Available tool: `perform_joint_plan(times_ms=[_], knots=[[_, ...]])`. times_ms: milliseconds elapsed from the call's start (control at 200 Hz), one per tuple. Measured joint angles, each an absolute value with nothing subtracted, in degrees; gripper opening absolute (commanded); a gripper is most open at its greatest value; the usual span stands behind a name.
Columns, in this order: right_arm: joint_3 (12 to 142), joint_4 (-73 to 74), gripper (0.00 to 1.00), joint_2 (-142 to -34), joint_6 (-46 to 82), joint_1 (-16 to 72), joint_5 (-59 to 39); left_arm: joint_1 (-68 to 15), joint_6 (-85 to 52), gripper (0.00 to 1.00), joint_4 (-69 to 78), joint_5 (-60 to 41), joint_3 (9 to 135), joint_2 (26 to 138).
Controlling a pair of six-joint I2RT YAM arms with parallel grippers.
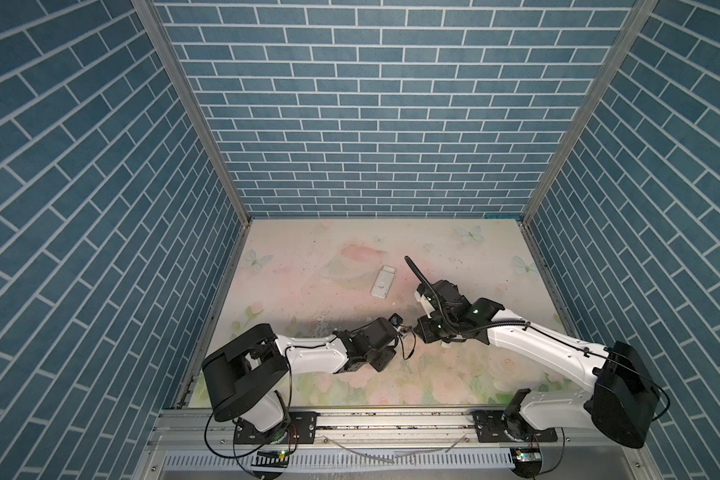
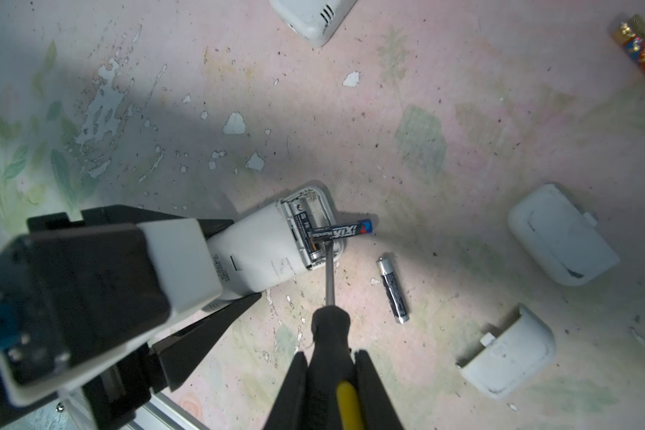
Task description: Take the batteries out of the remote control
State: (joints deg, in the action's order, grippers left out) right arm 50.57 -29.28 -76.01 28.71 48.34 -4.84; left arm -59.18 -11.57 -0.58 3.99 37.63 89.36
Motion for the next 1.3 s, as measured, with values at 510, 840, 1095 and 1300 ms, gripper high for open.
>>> perform_joint_plan(times_ms=[510,840,1095,1300], knots=[[53.3,-34.1,0.0,-76.2,25.8,44.9,-9.0,-59.3,-9.5,0.28,-2.3,4.1,38.6,89.4],[59.2,-40.1,0.0,-75.1,17.1,39.3,-15.4,-59.5,-4.2,0.24,-7.5,3.9,43.4,92.0],[58.3,-41.2,0.0,-75.1,16.6,34.5,-21.2,-59.1,-1.7,0.23,-8.3,2.7,44.4,92.7],[58.3,-43.7,0.0,-77.7,16.5,33.9,-25.6,-58.8,-0.3,0.23,-7.6,1.9,44.2,92.7]])
